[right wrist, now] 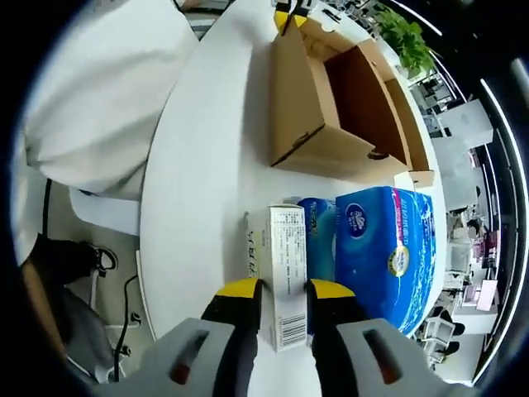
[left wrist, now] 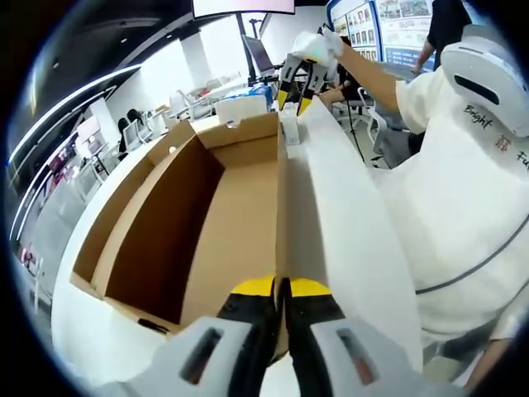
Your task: Operate the shoe box by opening the lid, removing the specified soft item, and placing it in the target area until the item is outside and the box remains undamaged.
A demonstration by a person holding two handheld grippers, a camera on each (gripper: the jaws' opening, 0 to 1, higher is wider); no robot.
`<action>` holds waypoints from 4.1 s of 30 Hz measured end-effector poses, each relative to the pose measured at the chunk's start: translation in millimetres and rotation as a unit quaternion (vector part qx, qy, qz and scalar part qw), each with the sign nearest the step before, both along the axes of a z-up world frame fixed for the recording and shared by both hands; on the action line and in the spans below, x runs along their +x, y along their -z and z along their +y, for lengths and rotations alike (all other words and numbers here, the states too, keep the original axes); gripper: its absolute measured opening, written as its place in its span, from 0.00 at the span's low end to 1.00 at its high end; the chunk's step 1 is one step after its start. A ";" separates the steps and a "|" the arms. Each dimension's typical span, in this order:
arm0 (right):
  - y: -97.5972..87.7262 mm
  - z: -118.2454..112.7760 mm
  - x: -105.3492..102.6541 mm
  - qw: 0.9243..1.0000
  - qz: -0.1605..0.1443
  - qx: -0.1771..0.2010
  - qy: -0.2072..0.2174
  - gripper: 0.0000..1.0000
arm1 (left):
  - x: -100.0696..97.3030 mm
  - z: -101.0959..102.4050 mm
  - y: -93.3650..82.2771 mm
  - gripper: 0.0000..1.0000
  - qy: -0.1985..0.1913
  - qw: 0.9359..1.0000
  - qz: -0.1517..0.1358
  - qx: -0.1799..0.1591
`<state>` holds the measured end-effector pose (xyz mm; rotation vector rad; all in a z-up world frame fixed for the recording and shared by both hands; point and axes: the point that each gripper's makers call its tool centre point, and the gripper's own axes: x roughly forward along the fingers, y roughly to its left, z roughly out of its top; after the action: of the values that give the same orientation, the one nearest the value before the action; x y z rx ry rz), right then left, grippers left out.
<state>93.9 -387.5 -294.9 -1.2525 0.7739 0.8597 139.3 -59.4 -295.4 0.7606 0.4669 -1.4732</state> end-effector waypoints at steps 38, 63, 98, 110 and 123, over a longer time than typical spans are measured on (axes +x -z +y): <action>-126.9 36.7 13.1 0.907 -0.220 0.354 0.056 0.16 | 0.6 0.7 0.1 0.03 -0.002 1.000 0.000 -0.002; -156.3 41.5 12.5 0.753 -0.217 0.584 0.210 0.19 | 1.5 0.9 0.2 0.03 -0.002 1.000 -0.001 -0.002; -205.1 62.3 78.0 0.696 -0.282 0.604 0.267 0.37 | -0.7 0.6 0.0 0.03 0.015 1.000 -0.010 -0.002; -218.5 62.9 115.9 0.740 -0.207 0.578 0.274 0.29 | 0.5 0.4 -0.5 0.03 0.012 1.000 -0.003 -0.005; -227.7 79.5 160.7 0.812 -0.160 0.471 0.306 0.44 | 1.0 0.2 -1.6 0.03 0.011 1.000 -0.002 -0.010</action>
<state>254.6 -308.0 -67.2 -0.1931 0.3288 0.3617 140.3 -59.2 -293.9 0.7556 0.4419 -1.4935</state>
